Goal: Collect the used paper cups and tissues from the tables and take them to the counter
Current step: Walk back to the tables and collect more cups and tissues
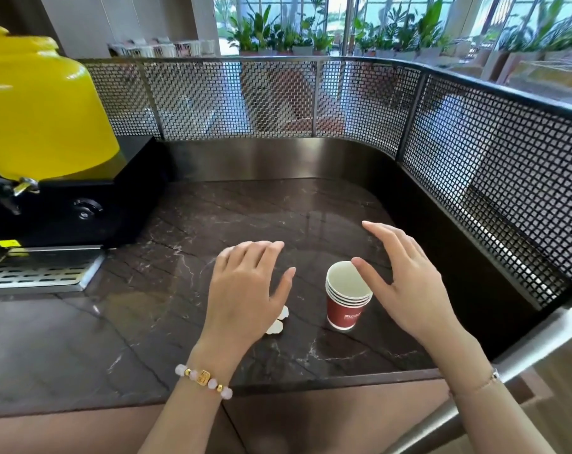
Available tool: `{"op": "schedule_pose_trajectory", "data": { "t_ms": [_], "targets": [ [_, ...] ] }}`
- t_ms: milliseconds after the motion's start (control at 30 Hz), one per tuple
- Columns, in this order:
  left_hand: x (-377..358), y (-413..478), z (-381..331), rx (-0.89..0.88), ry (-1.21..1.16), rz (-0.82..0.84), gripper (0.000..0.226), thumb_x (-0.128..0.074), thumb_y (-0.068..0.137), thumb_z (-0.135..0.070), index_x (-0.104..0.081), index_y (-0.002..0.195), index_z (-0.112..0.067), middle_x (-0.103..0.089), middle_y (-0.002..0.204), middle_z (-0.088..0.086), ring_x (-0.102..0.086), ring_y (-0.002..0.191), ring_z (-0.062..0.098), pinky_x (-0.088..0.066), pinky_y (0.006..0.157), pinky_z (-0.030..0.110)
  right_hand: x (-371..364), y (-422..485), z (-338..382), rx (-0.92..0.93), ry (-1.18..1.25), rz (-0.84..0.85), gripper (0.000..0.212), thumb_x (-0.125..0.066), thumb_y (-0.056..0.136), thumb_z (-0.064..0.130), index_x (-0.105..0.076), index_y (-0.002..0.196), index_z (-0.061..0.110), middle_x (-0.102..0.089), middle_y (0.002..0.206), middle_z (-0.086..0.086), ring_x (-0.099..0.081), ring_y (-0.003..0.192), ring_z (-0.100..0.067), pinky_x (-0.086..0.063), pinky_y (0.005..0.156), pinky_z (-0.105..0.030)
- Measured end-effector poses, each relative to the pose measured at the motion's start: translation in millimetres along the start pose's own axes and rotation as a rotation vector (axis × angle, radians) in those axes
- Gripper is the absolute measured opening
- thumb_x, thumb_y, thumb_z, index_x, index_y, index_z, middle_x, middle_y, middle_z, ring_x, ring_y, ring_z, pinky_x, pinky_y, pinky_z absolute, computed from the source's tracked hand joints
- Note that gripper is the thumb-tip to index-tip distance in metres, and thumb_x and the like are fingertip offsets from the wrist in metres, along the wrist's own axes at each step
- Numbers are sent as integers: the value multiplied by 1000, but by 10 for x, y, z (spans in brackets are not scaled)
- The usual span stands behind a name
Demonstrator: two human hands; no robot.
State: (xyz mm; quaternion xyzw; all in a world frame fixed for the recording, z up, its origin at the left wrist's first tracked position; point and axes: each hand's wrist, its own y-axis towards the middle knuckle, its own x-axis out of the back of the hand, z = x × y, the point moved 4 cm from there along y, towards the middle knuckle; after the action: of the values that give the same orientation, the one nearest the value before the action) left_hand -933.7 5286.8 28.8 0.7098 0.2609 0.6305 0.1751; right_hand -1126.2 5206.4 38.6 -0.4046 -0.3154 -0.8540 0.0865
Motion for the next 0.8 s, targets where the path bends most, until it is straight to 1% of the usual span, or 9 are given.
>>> {"op": "schedule_pose_trajectory", "data": {
  "t_ms": [167, 367, 567, 667, 733, 800],
  "targets": [
    [98, 5, -9, -9, 37, 10, 46, -39, 89, -43, -64, 113, -13, -68, 107, 3, -61, 102, 25, -44, 92, 41, 5, -22, 111, 35, -35, -4, 64, -37, 85, 58, -49, 135, 19, -53, 137, 2, -47, 127, -18, -43, 98, -37],
    [219, 30, 36, -17, 51, 15, 45, -40, 88, -42, -65, 113, -13, -68, 107, 3, -61, 102, 24, -45, 92, 42, 19, -27, 243, 65, -60, -23, 59, -43, 87, 51, -51, 134, 17, -55, 134, 0, -49, 126, -21, -44, 96, -37],
    [328, 32, 137, -21, 36, -18, 46, -39, 88, -43, -64, 112, -13, -68, 106, 3, -62, 101, 25, -45, 91, 43, 6, -67, 381, 66, -91, -35, 57, -43, 87, 50, -52, 133, 17, -56, 134, 1, -50, 125, -20, -43, 96, -35],
    [337, -11, 161, -34, 25, -18, 47, -38, 87, -44, -64, 112, -14, -69, 105, 3, -63, 100, 25, -46, 90, 44, -33, -130, 426, 49, -114, -36, 58, -41, 88, 53, -51, 134, 18, -55, 134, 2, -50, 125, -18, -39, 95, -29],
    [325, -42, 155, -52, 10, -12, 47, -38, 87, -43, -64, 112, -13, -69, 105, 3, -63, 100, 25, -46, 91, 44, -36, -183, 445, 36, -124, -43, 55, -45, 92, 54, -52, 133, 17, -56, 133, 2, -51, 124, -18, -42, 94, -30],
    [302, -58, 128, -78, -8, -8, 46, -39, 88, -44, -64, 112, -14, -69, 105, 2, -63, 100, 25, -45, 91, 43, -13, -248, 446, 24, -138, -59, 54, -50, 90, 50, -54, 132, 16, -57, 132, 2, -52, 122, -19, -46, 93, -34]
  ]
}}
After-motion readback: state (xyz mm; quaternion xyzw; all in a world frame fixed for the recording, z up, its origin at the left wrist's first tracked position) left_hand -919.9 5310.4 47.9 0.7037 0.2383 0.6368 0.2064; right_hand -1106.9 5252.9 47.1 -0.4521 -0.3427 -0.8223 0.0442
